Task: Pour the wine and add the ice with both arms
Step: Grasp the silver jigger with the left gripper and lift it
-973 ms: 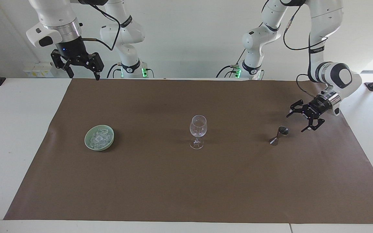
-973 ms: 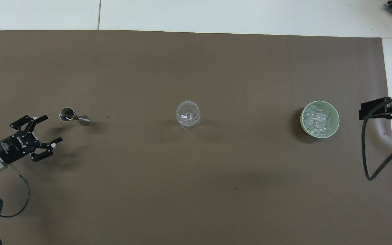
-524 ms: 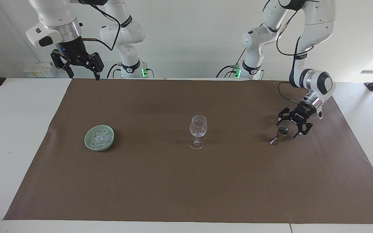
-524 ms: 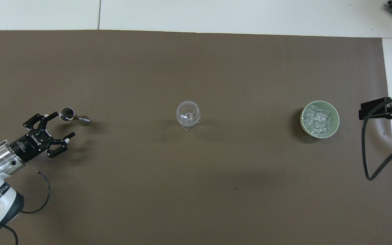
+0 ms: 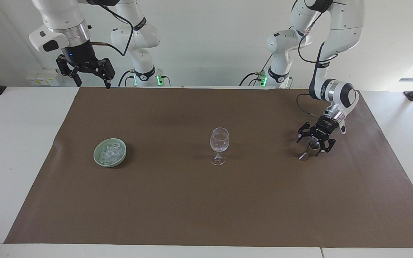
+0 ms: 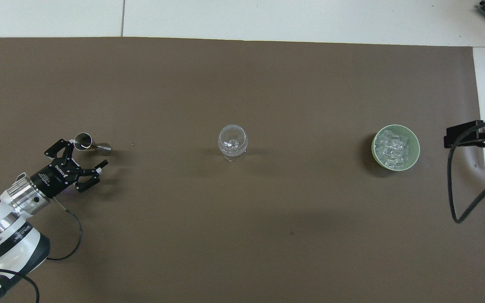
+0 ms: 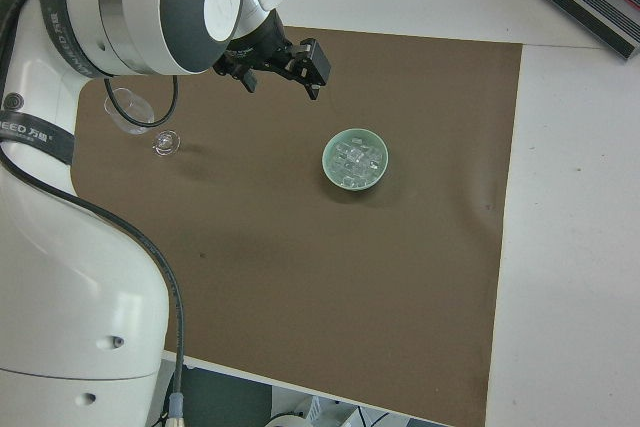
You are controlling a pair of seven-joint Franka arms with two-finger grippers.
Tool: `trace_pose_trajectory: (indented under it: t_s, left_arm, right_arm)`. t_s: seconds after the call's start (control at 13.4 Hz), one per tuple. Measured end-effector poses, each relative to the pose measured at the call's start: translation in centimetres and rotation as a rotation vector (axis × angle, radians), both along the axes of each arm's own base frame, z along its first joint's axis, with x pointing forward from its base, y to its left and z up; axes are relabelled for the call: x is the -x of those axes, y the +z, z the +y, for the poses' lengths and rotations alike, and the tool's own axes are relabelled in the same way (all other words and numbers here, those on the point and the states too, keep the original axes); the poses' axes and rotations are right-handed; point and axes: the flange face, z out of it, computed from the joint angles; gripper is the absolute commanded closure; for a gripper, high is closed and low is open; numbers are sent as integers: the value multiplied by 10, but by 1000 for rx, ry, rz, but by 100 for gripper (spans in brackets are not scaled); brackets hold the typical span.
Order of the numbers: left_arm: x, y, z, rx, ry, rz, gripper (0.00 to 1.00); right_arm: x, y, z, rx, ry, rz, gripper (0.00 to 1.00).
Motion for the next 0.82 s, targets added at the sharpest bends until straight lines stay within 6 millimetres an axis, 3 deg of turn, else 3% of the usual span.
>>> trace_pose_trajectory:
  t_s: [0.22, 0.37, 0.82]
  left_arm:
    - [0, -1, -3, -3, 1, 3, 0]
    - [0, -1, -2, -5, 2, 4, 22]
    - [0, -1, -2, -7, 4, 3, 63]
  right_arm:
    - [0, 0, 0, 0, 0, 0, 0]
    - [0, 0, 0, 0, 0, 0, 0]
    - [0, 0, 0, 0, 0, 0, 0]
